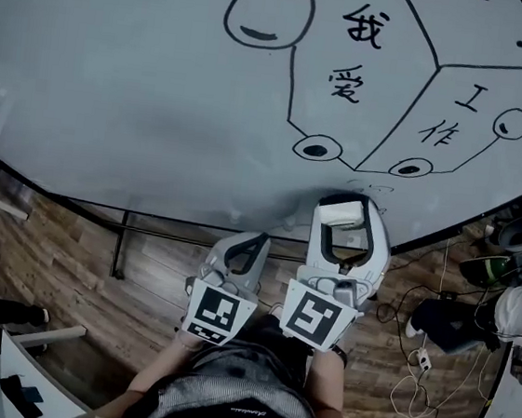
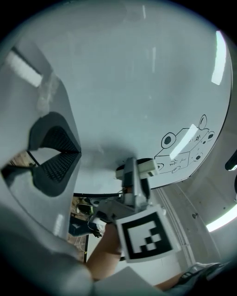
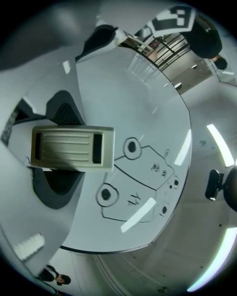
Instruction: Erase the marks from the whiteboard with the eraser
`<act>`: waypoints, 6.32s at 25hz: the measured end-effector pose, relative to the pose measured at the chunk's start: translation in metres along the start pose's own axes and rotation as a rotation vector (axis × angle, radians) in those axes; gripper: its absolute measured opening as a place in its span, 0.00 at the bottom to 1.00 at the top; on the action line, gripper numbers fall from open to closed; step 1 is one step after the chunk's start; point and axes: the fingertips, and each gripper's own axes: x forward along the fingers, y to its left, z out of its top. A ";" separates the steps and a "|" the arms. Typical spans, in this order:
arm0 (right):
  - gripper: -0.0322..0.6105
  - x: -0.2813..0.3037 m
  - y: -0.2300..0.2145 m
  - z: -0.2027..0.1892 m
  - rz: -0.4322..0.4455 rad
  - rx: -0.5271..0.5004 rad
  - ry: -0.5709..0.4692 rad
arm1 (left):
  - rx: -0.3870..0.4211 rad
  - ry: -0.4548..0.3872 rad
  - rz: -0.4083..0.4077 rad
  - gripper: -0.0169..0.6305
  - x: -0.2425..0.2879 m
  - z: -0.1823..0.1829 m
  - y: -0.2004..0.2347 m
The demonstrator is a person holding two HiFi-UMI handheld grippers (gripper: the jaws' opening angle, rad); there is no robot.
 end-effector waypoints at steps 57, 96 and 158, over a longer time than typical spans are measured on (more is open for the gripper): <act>0.45 0.002 -0.062 0.008 -0.028 -0.069 -0.077 | -0.033 0.026 0.123 0.03 -0.006 -0.001 -0.023; 0.45 0.018 0.039 0.068 0.103 -0.200 -0.123 | 0.010 0.015 0.039 0.03 -0.023 -0.005 0.002; 0.45 0.000 0.046 0.002 -0.011 0.020 -0.187 | 0.067 0.130 -0.146 0.03 -0.013 -0.040 -0.022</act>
